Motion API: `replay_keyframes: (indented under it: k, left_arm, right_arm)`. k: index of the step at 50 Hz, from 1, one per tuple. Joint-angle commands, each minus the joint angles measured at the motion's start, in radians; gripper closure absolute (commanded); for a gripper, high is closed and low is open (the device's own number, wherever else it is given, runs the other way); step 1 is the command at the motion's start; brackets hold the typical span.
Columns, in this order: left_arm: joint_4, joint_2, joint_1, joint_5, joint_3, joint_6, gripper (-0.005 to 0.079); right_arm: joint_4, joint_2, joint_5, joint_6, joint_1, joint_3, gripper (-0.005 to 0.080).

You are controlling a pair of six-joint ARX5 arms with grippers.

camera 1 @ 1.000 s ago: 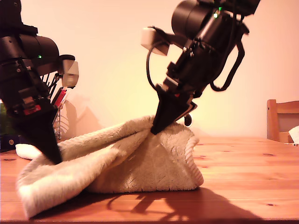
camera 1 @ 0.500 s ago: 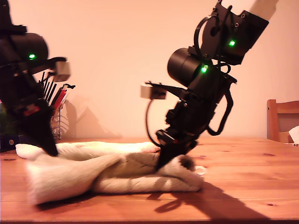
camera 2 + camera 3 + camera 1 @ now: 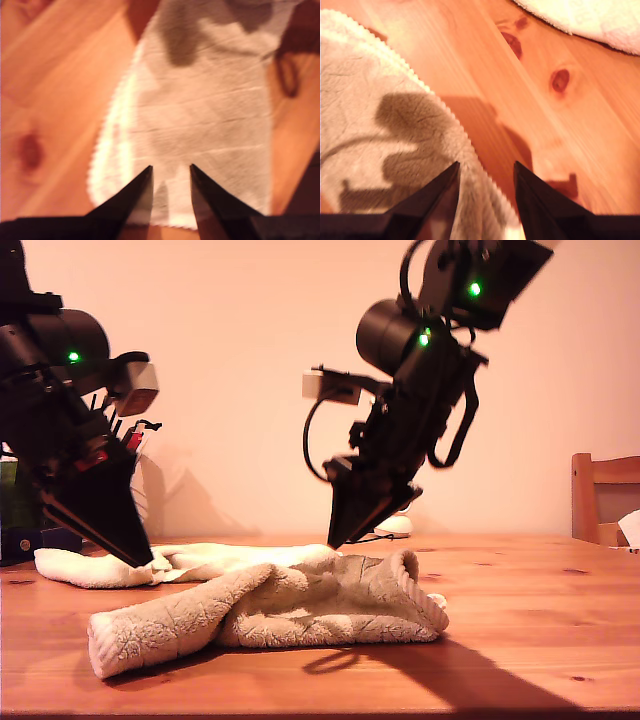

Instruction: Fold the tea towel in front of you. After folding it, place it to the right side.

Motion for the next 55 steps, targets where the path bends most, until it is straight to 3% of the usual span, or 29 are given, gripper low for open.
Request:
replay_keyframes:
  k: [1, 10, 16, 30, 55]
  left_arm:
    - [-0.021, 0.014, -0.007, 0.007, -0.011, -0.023, 0.0589]
    - [-0.056, 0.014, -0.01, 0.031, -0.011, -0.056, 0.0701]
    - [-0.077, 0.014, -0.01, 0.059, -0.011, -0.083, 0.0706]
    - [-0.013, 0.031, -0.042, 0.077, -0.07, -0.085, 0.0706]
    - [0.087, 0.205, -0.063, 0.077, -0.085, -0.135, 0.0707]
  right_arm:
    - [-0.05, 0.013, -0.008, 0.028, -0.007, 0.018, 0.0447]
    - [-0.177, 0.012, -0.074, 0.151, -0.039, 0.029, 0.0447]
    - [-0.237, 0.006, -0.14, 0.2, -0.061, 0.029, 0.0447]
    - [-0.357, -0.041, -0.104, 0.284, -0.066, 0.029, 0.0447]
    - [-0.495, -0.172, -0.074, 0.387, -0.066, 0.029, 0.0447]
